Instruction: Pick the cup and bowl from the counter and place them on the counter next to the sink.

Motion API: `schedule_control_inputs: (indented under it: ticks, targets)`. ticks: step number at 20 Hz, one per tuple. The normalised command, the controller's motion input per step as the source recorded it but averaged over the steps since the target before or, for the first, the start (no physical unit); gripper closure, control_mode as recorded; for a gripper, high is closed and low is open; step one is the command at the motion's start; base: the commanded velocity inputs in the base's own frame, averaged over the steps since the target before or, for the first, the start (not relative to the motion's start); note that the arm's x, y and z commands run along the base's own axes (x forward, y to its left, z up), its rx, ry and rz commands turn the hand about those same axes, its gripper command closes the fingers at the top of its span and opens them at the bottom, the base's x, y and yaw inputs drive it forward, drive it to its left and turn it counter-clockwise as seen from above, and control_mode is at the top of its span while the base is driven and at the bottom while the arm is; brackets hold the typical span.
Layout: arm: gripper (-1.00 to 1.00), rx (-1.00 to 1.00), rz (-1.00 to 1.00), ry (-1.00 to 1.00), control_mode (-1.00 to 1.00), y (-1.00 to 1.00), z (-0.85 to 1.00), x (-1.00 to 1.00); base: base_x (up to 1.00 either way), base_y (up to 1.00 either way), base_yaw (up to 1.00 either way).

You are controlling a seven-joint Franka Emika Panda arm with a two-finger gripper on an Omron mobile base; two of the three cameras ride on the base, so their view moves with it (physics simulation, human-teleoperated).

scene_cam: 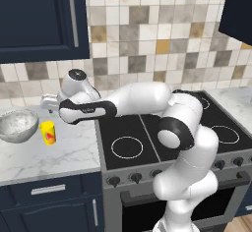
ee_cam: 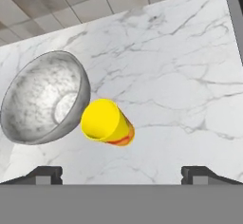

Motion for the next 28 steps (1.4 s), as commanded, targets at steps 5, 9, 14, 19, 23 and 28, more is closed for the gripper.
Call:
schedule_control_inputs:
  ticks: [5, 9, 14, 19, 23, 28]
  targets:
    - [-1.00, -0.02, -0.02, 0.07, -1.00, 0.03, -0.08, 0.33, 0.00, 0.00, 0.00]
    - [-1.00, -0.02, 0.00, 0.04, -1.00, 0.00, -0.16, 0.30, 0.00, 0.00, 0.00]
    - [-1.00, -0.01, 0.00, 0.00, -1.00, 0.00, -0.26, 0.21, 0.00, 0.00, 0.00]
    - [-1.00, 0.00, 0.00, 0.00, -1.00, 0.13, -0.12, 0.13, 0.00, 0.00, 0.00]
    - [-1.00, 0.00, 0.00, 0.00, -1.00, 0.20, 0.00, 0.01, 0.00, 0.00, 0.00]
    - [-1.00, 0.00, 0.00, 0.00, -1.00, 0.23, 0.00, -0.02, 0.00, 0.00, 0.00]
